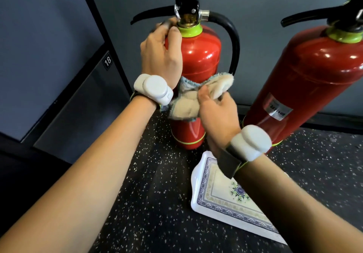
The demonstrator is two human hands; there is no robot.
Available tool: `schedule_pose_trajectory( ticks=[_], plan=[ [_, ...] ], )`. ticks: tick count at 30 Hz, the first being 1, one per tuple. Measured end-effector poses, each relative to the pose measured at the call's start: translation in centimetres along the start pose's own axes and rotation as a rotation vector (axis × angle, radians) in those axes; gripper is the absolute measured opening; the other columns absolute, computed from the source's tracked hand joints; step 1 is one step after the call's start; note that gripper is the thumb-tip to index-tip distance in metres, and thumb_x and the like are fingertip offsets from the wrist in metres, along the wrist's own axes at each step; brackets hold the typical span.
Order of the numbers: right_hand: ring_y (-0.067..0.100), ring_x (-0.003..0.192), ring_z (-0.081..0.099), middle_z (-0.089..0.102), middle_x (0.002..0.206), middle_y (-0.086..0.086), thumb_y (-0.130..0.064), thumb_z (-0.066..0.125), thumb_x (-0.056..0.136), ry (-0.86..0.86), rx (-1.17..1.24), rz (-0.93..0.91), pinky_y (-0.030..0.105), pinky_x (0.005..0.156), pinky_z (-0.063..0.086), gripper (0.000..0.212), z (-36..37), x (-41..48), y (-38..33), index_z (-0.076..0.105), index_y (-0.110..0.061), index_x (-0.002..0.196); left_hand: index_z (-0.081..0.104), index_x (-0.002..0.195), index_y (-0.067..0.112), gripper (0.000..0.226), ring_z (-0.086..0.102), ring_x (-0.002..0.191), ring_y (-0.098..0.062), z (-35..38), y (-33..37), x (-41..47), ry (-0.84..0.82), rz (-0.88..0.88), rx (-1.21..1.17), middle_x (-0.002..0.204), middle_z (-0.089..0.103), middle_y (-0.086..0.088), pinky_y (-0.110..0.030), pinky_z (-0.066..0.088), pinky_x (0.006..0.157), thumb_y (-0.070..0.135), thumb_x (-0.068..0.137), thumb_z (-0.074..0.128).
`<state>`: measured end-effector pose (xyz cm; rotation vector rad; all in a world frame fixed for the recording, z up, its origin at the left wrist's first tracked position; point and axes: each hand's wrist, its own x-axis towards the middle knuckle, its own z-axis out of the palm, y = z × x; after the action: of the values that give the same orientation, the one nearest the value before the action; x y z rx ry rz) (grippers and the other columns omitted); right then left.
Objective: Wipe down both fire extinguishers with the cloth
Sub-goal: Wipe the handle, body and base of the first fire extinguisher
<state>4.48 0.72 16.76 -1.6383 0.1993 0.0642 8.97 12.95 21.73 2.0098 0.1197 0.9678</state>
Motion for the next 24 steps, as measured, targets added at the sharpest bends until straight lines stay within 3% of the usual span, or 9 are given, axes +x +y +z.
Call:
schedule_pose_trajectory(
  ticks=[2, 4, 6, 10, 14, 16, 18, 20, 24],
  plan=[
    [0.025, 0.102, 0.075, 0.075, 0.112, 0.007, -0.057, 0.077, 0.074, -0.011, 0.084, -0.061, 0.049, 0.097, 0.058, 0.064, -0.8, -0.3, -1.6, 0.057, -0.017, 0.119, 0.071, 0.091, 0.015, 0.029, 0.050, 0.069, 0.001, 0.0, -0.1, 0.0, 0.014, -0.007, 0.007, 0.070, 0.054, 0.015, -0.009, 0.031, 0.066, 0.021, 0.098, 0.043],
    [0.030, 0.099, 0.077, 0.075, 0.112, 0.014, -0.042, 0.088, 0.074, -0.036, 0.224, -0.089, 0.049, 0.090, 0.062, 0.067, -1.4, -0.2, -2.6, 0.046, -0.017, 0.120, 0.072, 0.094, 0.013, 0.029, 0.052, 0.072, 0.001, 0.2, -0.2, 0.3, 0.015, -0.013, 0.005, 0.075, 0.058, 0.013, -0.013, 0.035, 0.068, 0.022, 0.098, 0.044],
    [0.033, 0.095, 0.077, 0.074, 0.109, 0.021, -0.040, 0.091, 0.074, -0.044, 0.226, -0.146, 0.053, 0.085, 0.063, 0.068, -1.6, 0.2, -2.9, 0.044, -0.015, 0.116, 0.072, 0.093, 0.010, 0.030, 0.052, 0.069, 0.004, 0.3, -0.4, 0.5, 0.012, -0.026, -0.005, 0.072, 0.058, 0.014, -0.015, 0.036, 0.067, 0.022, 0.098, 0.045],
    [0.013, 0.080, 0.066, 0.071, 0.108, 0.025, -0.038, 0.088, 0.082, -0.053, 0.161, -0.185, 0.042, 0.079, 0.061, 0.053, -1.8, 0.5, -0.8, 0.048, -0.016, 0.109, 0.073, 0.097, 0.012, 0.029, 0.051, 0.069, 0.002, 0.3, -0.2, 0.3, 0.015, -0.023, -0.009, 0.070, 0.055, 0.018, -0.007, 0.034, 0.068, 0.021, 0.099, 0.045],
    [0.011, 0.083, 0.066, 0.071, 0.105, 0.016, -0.024, 0.086, 0.085, -0.082, 0.027, -0.048, 0.032, 0.080, 0.058, 0.052, -1.3, 1.0, 4.9, 0.048, -0.010, 0.118, 0.072, 0.095, 0.016, 0.028, 0.051, 0.066, 0.004, 0.1, -0.1, 0.1, 0.006, -0.019, -0.016, 0.066, 0.050, 0.019, -0.006, 0.031, 0.066, 0.019, 0.100, 0.044],
    [0.018, 0.099, 0.069, 0.068, 0.114, 0.013, -0.016, 0.086, 0.085, -0.143, -0.008, 0.173, 0.032, 0.090, 0.058, 0.058, -1.0, 1.2, 8.2, 0.047, -0.010, 0.127, 0.074, 0.100, 0.015, 0.029, 0.051, 0.068, 0.003, 0.1, -0.1, 0.0, 0.009, -0.017, -0.026, 0.066, 0.048, 0.017, -0.005, 0.031, 0.067, 0.018, 0.100, 0.045],
    [0.026, 0.111, 0.068, 0.066, 0.124, 0.015, -0.014, 0.087, 0.083, -0.152, -0.017, 0.367, 0.040, 0.100, 0.057, 0.065, -0.9, 1.5, 10.1, 0.048, -0.011, 0.134, 0.072, 0.095, 0.012, 0.028, 0.049, 0.064, 0.005, 0.1, 0.0, 0.0, 0.019, -0.019, -0.039, 0.066, 0.045, 0.004, -0.005, 0.029, 0.064, 0.015, 0.100, 0.045],
    [0.028, 0.109, 0.071, 0.069, 0.123, 0.016, -0.015, 0.091, 0.076, -0.147, -0.021, 0.370, 0.046, 0.100, 0.059, 0.066, -0.6, 2.0, 10.1, 0.053, -0.009, 0.130, 0.067, 0.083, 0.012, 0.026, 0.047, 0.058, 0.005, 0.2, 0.0, 0.0, 0.027, -0.028, -0.054, 0.061, 0.038, 0.000, -0.006, 0.027, 0.060, 0.012, 0.100, 0.047],
    [0.030, 0.098, 0.078, 0.076, 0.110, 0.013, -0.033, 0.097, 0.051, -0.151, 0.052, 0.241, 0.049, 0.089, 0.063, 0.076, -0.3, 1.9, 5.1, 0.062, -0.009, 0.115, 0.046, 0.069, 0.024, 0.034, 0.044, 0.054, 0.005, 0.6, -0.6, 0.2, 0.032, -0.031, -0.083, 0.050, 0.043, 0.020, -0.008, 0.027, 0.058, 0.009, 0.099, 0.047]
  ],
)
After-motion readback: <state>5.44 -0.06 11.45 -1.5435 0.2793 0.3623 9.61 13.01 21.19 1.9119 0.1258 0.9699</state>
